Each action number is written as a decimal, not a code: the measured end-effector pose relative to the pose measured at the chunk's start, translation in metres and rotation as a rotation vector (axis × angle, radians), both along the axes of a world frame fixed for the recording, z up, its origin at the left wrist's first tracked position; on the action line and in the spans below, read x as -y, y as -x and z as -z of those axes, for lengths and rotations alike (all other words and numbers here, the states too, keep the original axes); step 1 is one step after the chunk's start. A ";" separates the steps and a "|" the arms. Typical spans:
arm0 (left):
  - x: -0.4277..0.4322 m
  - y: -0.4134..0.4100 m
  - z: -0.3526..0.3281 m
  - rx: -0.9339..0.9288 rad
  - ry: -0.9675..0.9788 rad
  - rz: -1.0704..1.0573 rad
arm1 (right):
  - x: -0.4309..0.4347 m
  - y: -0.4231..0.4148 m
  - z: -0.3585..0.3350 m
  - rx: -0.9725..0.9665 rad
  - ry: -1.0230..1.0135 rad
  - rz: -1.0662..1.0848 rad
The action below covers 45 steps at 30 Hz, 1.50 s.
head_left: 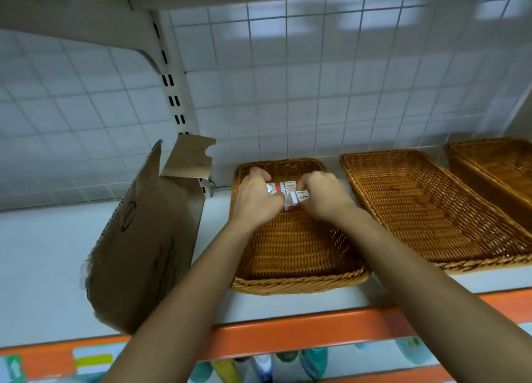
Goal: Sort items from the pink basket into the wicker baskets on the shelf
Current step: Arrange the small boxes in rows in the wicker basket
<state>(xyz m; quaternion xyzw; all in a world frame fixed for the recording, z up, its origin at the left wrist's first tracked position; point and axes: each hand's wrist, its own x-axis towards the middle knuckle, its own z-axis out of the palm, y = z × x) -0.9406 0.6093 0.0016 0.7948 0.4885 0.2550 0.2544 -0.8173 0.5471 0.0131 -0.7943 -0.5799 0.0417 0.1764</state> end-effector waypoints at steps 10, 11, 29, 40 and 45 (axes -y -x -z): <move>-0.002 0.006 0.005 0.176 -0.003 -0.049 | -0.004 0.003 0.021 0.262 0.079 -0.114; -0.002 0.006 0.006 0.209 0.008 -0.041 | -0.004 0.003 0.021 0.259 0.084 -0.116; 0.002 0.007 0.010 0.337 0.059 0.086 | 0.000 0.005 0.020 0.148 0.059 -0.088; 0.005 0.007 0.009 0.292 0.089 0.125 | 0.003 0.004 0.018 -0.037 -0.185 -0.154; 0.009 0.007 0.008 0.061 -0.079 0.158 | 0.002 0.003 0.017 -0.056 -0.212 -0.137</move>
